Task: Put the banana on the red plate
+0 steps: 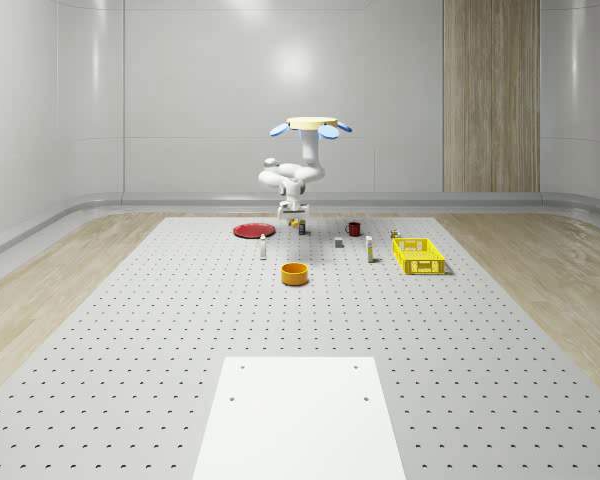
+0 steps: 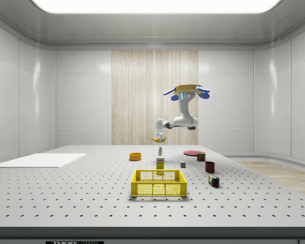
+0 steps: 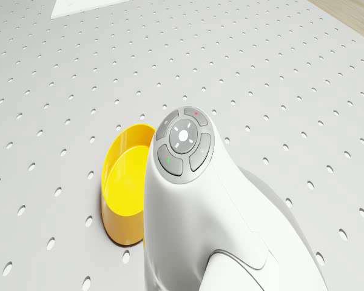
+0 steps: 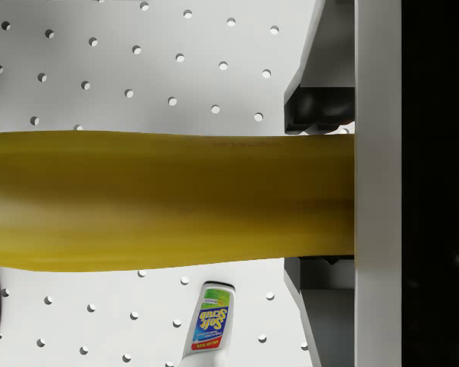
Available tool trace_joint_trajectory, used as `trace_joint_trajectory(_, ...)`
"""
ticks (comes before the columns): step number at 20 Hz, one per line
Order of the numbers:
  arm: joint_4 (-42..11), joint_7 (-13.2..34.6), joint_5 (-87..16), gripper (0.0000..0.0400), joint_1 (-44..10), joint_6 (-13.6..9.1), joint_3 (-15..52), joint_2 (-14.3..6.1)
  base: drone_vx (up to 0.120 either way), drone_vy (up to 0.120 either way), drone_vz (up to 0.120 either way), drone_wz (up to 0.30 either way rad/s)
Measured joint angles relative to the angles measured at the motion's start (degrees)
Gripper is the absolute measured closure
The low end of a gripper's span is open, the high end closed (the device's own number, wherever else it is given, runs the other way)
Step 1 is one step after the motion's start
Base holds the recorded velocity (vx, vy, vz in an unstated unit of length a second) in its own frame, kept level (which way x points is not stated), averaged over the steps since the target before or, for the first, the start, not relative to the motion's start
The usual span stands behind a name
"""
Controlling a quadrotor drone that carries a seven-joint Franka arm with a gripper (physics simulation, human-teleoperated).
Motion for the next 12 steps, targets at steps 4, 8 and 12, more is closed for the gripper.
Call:
trace_joint_trajectory(4,0.0,-6.8,0.2,0.0199,-0.1,0.5,0.1,-0.5,0.000,0.000,0.000,-0.300)
trace_joint_trajectory(8,0.0,-13.5,0.3,0.0199,-0.2,1.0,0.1,-1.0,0.000,0.000,0.000,-0.300)
trace_joint_trajectory(12,0.0,-20.3,0.5,0.0199,-0.2,1.5,0.2,-1.5,0.000,0.000,0.000,-0.300)
